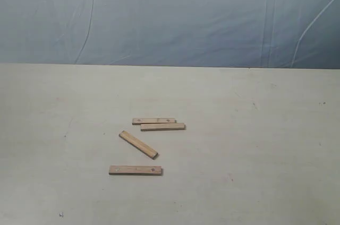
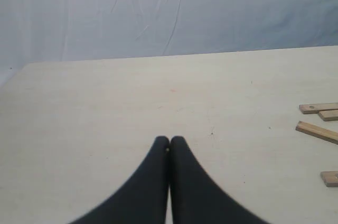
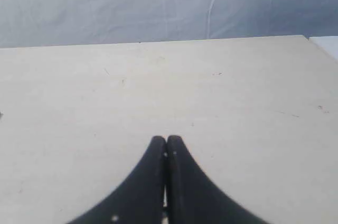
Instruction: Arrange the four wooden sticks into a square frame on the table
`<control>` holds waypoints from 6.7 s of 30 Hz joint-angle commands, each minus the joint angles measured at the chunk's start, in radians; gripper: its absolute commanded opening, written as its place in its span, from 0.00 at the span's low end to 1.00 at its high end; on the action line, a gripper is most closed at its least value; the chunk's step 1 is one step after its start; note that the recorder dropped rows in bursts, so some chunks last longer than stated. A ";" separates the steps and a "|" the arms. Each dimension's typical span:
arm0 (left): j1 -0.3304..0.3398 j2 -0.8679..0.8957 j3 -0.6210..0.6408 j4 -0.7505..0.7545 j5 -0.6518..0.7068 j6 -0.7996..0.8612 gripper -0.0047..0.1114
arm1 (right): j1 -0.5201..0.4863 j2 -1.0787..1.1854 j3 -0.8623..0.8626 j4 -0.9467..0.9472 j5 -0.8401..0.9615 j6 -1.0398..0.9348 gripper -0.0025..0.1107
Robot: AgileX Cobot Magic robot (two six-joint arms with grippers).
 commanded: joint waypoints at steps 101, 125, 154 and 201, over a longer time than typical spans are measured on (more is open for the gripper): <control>-0.482 2.175 -1.450 -0.071 0.461 1.462 0.48 | 0.002 -0.003 0.000 -0.003 -0.005 -0.007 0.01; -0.482 2.315 -1.556 -0.122 0.671 1.361 0.34 | 0.002 -0.003 0.000 -0.003 -0.005 -0.007 0.01; -0.407 1.789 -1.067 -0.164 0.502 -0.149 0.04 | 0.002 -0.003 0.000 -0.003 -0.005 -0.007 0.01; -0.369 1.337 -0.865 0.145 0.322 -0.493 0.04 | 0.002 -0.003 0.000 -0.003 -0.005 -0.007 0.01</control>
